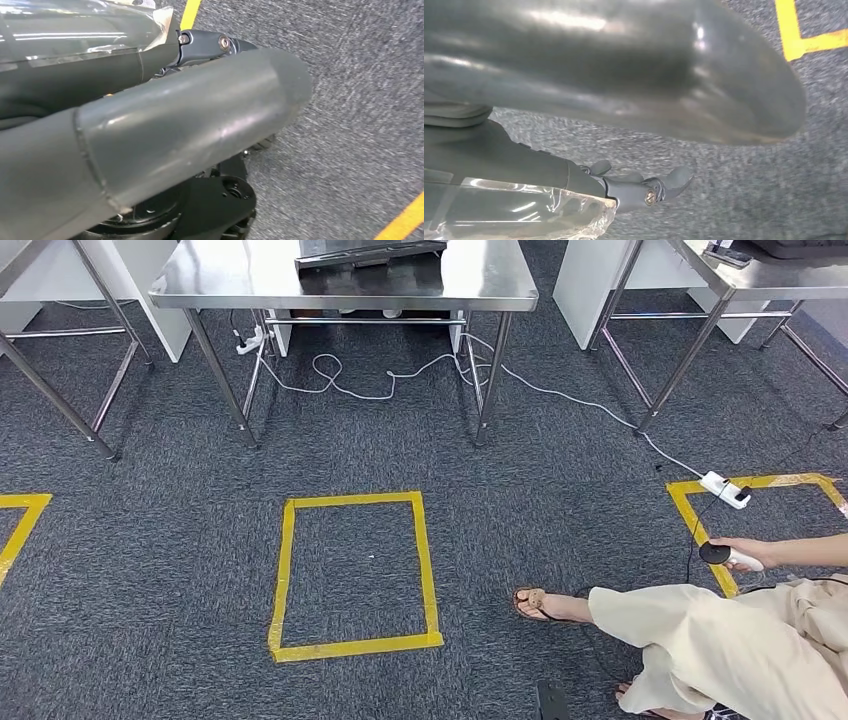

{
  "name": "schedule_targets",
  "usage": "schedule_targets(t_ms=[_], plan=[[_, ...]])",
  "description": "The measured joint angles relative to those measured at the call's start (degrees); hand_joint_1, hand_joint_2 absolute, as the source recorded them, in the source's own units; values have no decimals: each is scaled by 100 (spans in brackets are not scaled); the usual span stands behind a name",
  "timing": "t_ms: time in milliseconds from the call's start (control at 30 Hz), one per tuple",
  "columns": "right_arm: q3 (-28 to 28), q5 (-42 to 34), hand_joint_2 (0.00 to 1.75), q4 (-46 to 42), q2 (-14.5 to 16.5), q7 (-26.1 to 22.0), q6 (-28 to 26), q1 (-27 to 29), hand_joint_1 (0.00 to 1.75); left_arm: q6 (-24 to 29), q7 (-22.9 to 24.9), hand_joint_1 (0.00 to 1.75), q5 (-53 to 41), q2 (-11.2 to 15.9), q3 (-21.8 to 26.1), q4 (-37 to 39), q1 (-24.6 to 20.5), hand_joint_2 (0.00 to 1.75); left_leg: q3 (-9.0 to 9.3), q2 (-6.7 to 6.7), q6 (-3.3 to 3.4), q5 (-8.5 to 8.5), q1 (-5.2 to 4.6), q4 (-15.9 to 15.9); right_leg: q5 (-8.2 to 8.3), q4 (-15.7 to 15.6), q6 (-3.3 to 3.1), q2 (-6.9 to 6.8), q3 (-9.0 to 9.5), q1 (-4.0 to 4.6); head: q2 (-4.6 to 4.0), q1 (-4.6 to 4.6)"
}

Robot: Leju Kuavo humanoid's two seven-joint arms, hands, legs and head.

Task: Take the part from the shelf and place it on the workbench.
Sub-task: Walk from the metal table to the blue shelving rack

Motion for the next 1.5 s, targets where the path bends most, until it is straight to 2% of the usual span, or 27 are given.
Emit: schedule_targets(t_ms=[33,100,167,233,400,433,467,533,567,600,633,733,767,800,833,867,933,1000,1067,1133,1167,1267,1300,1333,1400,1433,1500], plan=[[-23,-22,0,2,-7,1,0,8,0,4,10,0,-15,0,-8,1,2,0,-23,0,-1,20,-13,2,42,-39,33,0,43,2,0,0],[-70,-58,0,4,-22,0,0,14,0,16,39,0,-50,-3,-21,3,2,0,-45,-1,-15,54,-32,4,314,-710,97,-1,432,11,0,-1],[-107,-91,0,5,-36,-2,0,11,0,22,71,0,-83,-10,-31,3,-4,0,-48,2,-51,77,-56,10,552,-1444,61,0,801,36,0,-5],[-128,-111,0,6,-40,-5,0,12,0,26,91,0,-103,-12,-39,3,-14,0,-61,4,-77,68,-82,25,629,-1691,-17,2,884,45,0,-11],[-158,-111,0,8,-36,-6,-11,20,0,27,102,0,-117,-9,-53,3,-20,0,-75,3,-76,58,-81,31,660,-1715,-46,1,880,41,0,-13],[-178,-75,0,11,-31,14,-46,24,0,28,109,0,-125,-10,-65,3,-24,0,-37,-3,-38,122,-52,-67,688,-1743,-40,-3,896,58,0,-15],[-196,-35,0,18,-28,44,-87,25,0,29,117,0,-132,-13,-80,3,-32,0,21,-2,0,230,-17,-226,616,-1615,-45,1,827,63,0,-10],[-213,38,0,34,-29,105,-158,25,0,31,129,0,-139,-22,-103,4,-44,0,111,-10,58,441,56,-538,325,-1031,-27,12,526,31,0,1],[-213,35,0,40,-39,119,-163,27,0,30,131,0,-139,-25,-108,5,-46,0,104,-17,32,493,78,-594,137,-631,-5,21,318,-20,0,8],[-214,23,0,43,-48,124,-163,35,0,30,133,0,-139,-27,-108,7,-44,0,69,-38,-12,505,109,-582,73,-425,54,22,214,-72,0,7],[-214,10,0,44,-58,130,-163,44,0,29,134,0,-139,-29,-109,9,-43,0,30,-67,-70,512,151,-555,111,-446,145,21,227,-129,0,6],[-215,-8,0,48,-58,142,-146,50,0,27,136,0,-139,-13,-111,7,-41,0,-164,-187,-336,446,311,-273,495,-1325,492,71,685,-300,0,33],[-217,-5,0,50,-61,146,-134,49,0,26,136,0,-142,-9,-113,6,-40,0,-236,-220,-430,392,340,-136,554,-1467,493,112,754,-322,0,60],[-219,-2,0,54,-53,155,-120,51,0,26,136,0,-146,-4,-115,5,-38,0,-282,-242,-497,349,350,-42,549,-1447,425,141,736,-316,1,67],[-221,2,0,58,-46,164,-109,59,0,25,136,0,-152,-1,-119,5,-37,0,-305,-259,-539,324,346,1,527,-1366,315,160,684,-295,1,61],[-224,4,0,61,-55,168,-105,63,0,25,136,0,-159,-14,-122,10,-33,0,-313,-265,-562,321,368,23,521,-1328,189,131,674,-288,1,33],[-224,9,0,64,-43,173,-103,65,0,24,136,0,-170,-14,-127,12,-18,0,-349,-215,-560,250,385,96,544,-1300,63,60,648,-254,0,-17],[-224,14,0,64,-44,173,-103,66,0,24,136,0,-179,-15,-129,14,-12,0,-570,-108,-527,-118,359,601,586,-1298,-10,-7,623,-204,0,-28],[-224,20,0,66,-48,181,-103,79,0,26,136,0,-183,-16,-130,14,-12,0,-921,-53,-462,-578,299,1443,612,-1295,-51,-90,592,-129,0,-32],[-224,27,0,70,-49,201,-103,88,0,28,136,0,-183,-18,-130,15,0,0,-1030,-48,-330,-704,211,1842,623,-1293,-69,-181,564,-32,0,-32],[-224,33,0,72,-50,211,-103,86,0,28,136,0,-183,-19,-130,15,6,0,-912,-40,-217,-613,144,1698,624,-1295,-73,-224,563,22,0,-31],[-224,46,0,74,-35,227,-93,74,0,21,136,0,-187,-7,-131,12,3,0,-271,173,270,-253,-134,637,621,-1319,-78,-334,584,145,0,-5],[-224,45,0,75,-24,231,-85,72,0,19,133,0,-192,1,-133,9,-4,0,-154,244,378,-211,-209,426,620,-1330,-79,-373,592,147,0,8],[-225,43,0,77,-20,236,-73,73,0,18,132,0,-196,3,-135,10,-9,0,-115,278,438,-203,-252,337,622,-1345,-76,-417,599,141,0,21],[-225,40,0,79,-1,244,-58,71,0,17,131,0,-201,-2,-138,12,-11,0,-65,195,427,-122,-261,202,621,-1367,-66,-502,620,147,0,14],[-225,40,0,80,-2,245,-55,71,0,17,132,0,-201,-10,-138,15,-5,0,-16,150,381,-59,-240,93,605,-1342,-57,-468,617,153,0,9],[-225,42,0,81,-13,237,-56,69,0,19,132,0,-199,-17,-139,15,-8,0,72,50,286,74,-173,-112,423,-1004,-65,-248,465,150,0,6]])
